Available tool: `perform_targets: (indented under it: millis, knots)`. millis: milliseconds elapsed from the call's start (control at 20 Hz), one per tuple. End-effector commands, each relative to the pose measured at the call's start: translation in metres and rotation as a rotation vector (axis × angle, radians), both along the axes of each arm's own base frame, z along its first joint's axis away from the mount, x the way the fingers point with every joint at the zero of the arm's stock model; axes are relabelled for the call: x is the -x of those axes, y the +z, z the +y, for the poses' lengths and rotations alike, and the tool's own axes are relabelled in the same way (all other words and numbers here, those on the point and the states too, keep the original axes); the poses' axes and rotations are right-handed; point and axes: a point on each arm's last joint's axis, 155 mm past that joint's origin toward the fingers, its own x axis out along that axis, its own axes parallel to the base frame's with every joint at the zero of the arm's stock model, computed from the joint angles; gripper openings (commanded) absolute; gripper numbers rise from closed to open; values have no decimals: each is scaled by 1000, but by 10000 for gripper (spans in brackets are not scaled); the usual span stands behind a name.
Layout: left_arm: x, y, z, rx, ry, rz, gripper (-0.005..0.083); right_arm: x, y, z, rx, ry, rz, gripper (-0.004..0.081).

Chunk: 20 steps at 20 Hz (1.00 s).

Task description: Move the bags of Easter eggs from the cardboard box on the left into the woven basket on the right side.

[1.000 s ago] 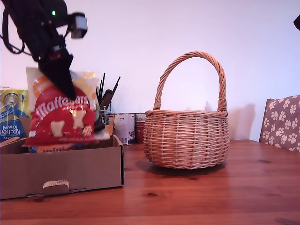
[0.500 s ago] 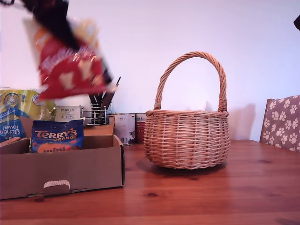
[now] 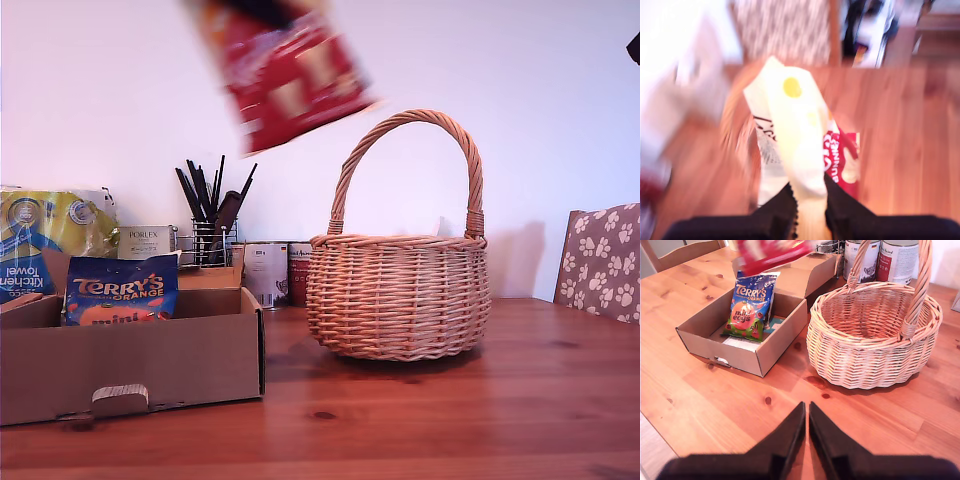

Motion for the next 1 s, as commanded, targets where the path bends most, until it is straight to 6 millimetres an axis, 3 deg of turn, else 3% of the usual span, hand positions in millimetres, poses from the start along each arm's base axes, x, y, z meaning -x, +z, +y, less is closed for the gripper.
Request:
perform_targets:
  millis: [0,150,300,550,950]
  knots:
    - [-10,-16,-20,17,-18,21,-24,-1,6,2,-5,5,-14,-13]
    - [-25,-31,-52,45,-39,-2,-24,-1,6,2,-6,5,-17,-13]
    - [-52,-53,-69,35,10,-50,-24,-1,6,2,-6,5,-16,-13]
    - [-89,-73,-78,67,104,-78,-24,-1,6,2,-5,5,-15,-13]
    - [-104,-108,-90,81,134,-22,-24,-1,7,2,-6,5,-18,-13]
